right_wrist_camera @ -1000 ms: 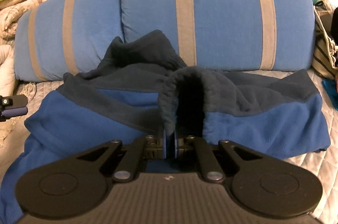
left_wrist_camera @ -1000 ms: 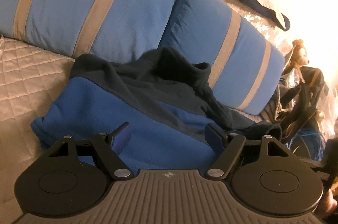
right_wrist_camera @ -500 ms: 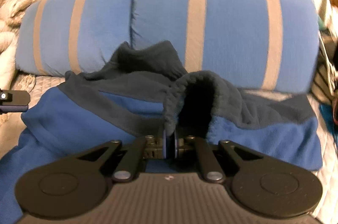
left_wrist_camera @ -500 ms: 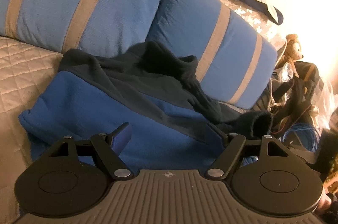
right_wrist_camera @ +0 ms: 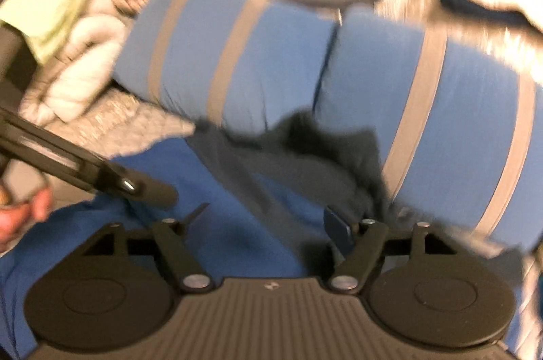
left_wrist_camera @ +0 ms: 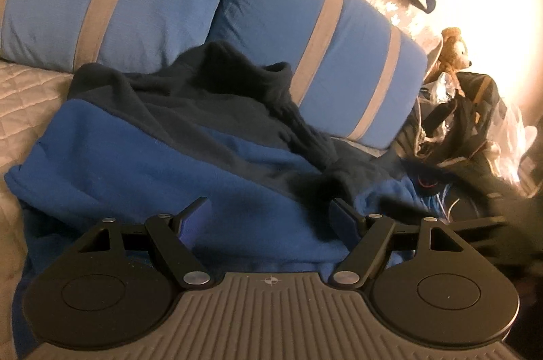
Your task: Fold clothes
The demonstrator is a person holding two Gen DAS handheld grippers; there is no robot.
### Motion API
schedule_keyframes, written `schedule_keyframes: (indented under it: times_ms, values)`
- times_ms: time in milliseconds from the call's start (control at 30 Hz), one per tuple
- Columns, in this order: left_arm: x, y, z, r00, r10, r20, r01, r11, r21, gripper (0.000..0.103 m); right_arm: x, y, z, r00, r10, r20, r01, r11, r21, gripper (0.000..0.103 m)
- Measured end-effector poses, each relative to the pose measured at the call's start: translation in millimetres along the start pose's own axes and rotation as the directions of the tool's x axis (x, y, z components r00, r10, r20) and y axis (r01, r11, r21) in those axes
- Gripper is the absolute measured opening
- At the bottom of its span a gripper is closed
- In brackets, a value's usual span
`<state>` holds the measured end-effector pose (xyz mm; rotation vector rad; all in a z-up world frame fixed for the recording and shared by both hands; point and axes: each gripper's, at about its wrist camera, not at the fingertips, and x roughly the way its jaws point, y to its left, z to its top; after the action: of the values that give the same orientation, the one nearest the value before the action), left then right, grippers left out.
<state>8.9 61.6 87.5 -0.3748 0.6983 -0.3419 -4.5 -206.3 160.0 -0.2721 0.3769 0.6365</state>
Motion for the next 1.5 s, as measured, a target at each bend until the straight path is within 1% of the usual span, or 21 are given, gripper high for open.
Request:
schedule_keyframes:
  times_ms: [33, 100, 200, 300, 400, 500, 567, 633, 733, 867, 900, 967, 1000, 1033, 1067, 1100, 1167, 1267, 1367, 1433, 1500]
  values:
    - [-1.6, 1.3, -0.2, 1.000, -0.008, 0.000, 0.008, 1.000, -0.008, 0.076, -13.2, -6.5, -1.3, 0.999, 0.014, 0.031, -0.013, 1.000, -0.021, 0.094]
    - [-4.2, 4.5, -2.0, 1.000, -0.022, -0.004, 0.022, 1.000, -0.012, 0.076, -29.1, -20.1, -9.1, 0.999, 0.010, 0.041, -0.008, 0.998, -0.057, 0.096]
    - [-5.2, 9.2, -6.6, 1.000, -0.012, -0.022, 0.012, 1.000, -0.004, 0.076, -32.4, -33.2, -28.4, 0.997, -0.074, -0.003, 0.073, 0.984, -0.162, 0.096]
    - [-6.4, 13.5, -10.4, 0.999, -0.013, -0.039, 0.013, 1.000, -0.009, 0.076, -22.9, -30.5, -54.5, 0.985, -0.162, -0.052, 0.136, 0.933, -0.334, 0.096]
    - [-6.3, 14.7, -12.7, 0.998, -0.028, -0.052, 0.027, 1.000, -0.017, 0.076, -5.5, -19.6, -74.7, 0.971, -0.223, -0.085, 0.159, 0.869, -0.469, 0.095]
    - [-5.3, 13.9, -14.3, 0.997, -0.045, -0.063, 0.044, 0.999, -0.019, 0.076, 14.1, -3.7, -91.6, 0.956, -0.278, -0.096, 0.166, 0.779, -0.605, 0.091]
    - [-4.8, 13.1, -15.6, 0.996, -0.047, -0.073, 0.046, 0.999, -0.013, 0.076, 27.5, 6.7, -103.2, 0.942, -0.322, -0.092, 0.172, 0.703, -0.690, 0.082]
    - [-5.2, 12.8, -17.5, 0.995, -0.054, -0.081, 0.053, 0.999, -0.013, 0.076, 38.6, 16.6, -116.6, 0.931, -0.353, -0.090, 0.168, 0.635, -0.754, 0.077]
    - [-6.8, 14.0, -20.4, 0.994, -0.061, -0.086, 0.060, 0.998, -0.018, 0.076, 52.8, 24.3, -133.2, 0.917, -0.392, -0.070, 0.174, 0.553, -0.815, 0.068]
    - [-6.3, 16.9, -21.8, 0.994, -0.057, -0.096, 0.055, 0.998, -0.025, 0.076, 64.0, 30.5, -143.0, 0.897, -0.442, -0.022, 0.207, 0.462, -0.862, 0.061]
    - [-6.3, 17.5, -21.9, 0.994, -0.058, -0.098, 0.055, 0.998, -0.027, 0.076, 66.9, 30.9, -144.4, 0.891, -0.453, -0.020, 0.208, 0.448, -0.869, 0.061]
    - [-7.0, 17.6, -21.8, 0.994, -0.058, -0.095, 0.055, 0.998, -0.028, 0.076, 73.0, 31.1, -147.0, 0.881, -0.472, -0.025, 0.203, 0.426, -0.881, 0.054]
    - [-7.4, 17.7, -21.7, 0.994, -0.057, -0.093, 0.055, 0.998, -0.028, 0.076, 75.4, 30.5, -147.5, 0.876, -0.481, -0.029, 0.203, 0.424, -0.883, 0.051]
    - [-7.8, 17.7, -21.7, 0.994, -0.058, -0.092, 0.055, 0.998, -0.029, 0.076, 77.6, 29.6, -147.8, 0.872, -0.489, -0.034, 0.204, 0.424, -0.882, 0.038]
    - [-8.0, 17.7, -21.4, 0.994, -0.059, -0.088, 0.057, 0.998, -0.031, 0.076, 77.4, 29.0, -144.5, 0.871, -0.490, -0.032, 0.215, 0.439, -0.872, 0.033]
    - [-8.2, 17.7, -21.0, 0.995, -0.061, -0.084, 0.058, 0.998, -0.034, 0.076, 76.4, 28.4, -140.0, 0.872, -0.489, -0.028, 0.230, 0.458, -0.859, 0.032]
    - [-8.9, 18.0, -19.8, 0.995, -0.072, -0.068, 0.069, 0.997, -0.045, 0.076, 74.4, 27.2, -131.0, 0.872, -0.488, -0.020, 0.258, 0.496, -0.829, 0.021]
    - [-10.4, 18.2, -16.7, 0.994, -0.106, -0.035, 0.103, 0.991, -0.087, 0.076, 67.0, 30.7, -109.2, 0.871, -0.489, 0.044, 0.338, 0.531, -0.777, 0.015]
    - [-11.2, 17.9, -13.8, 0.987, -0.160, -0.002, 0.158, 0.978, -0.133, 0.076, 59.5, 40.7, -86.9, 0.877, -0.469, 0.104, 0.389, 0.569, -0.724, 0.014]
    - [-9.5, 18.4, -14.0, 0.980, -0.198, 0.011, 0.198, 0.966, -0.165, 0.076, 56.8, 49.4, -73.0, 0.887, -0.445, 0.121, 0.396, 0.599, -0.696, 0.014]
    - [-6.0, 19.0, -15.5, 0.972, -0.234, 0.017, 0.233, 0.952, -0.197, 0.076, 54.6, 58.8, -63.9, 0.907, -0.407, 0.111, 0.368, 0.634, -0.680, 0.014]
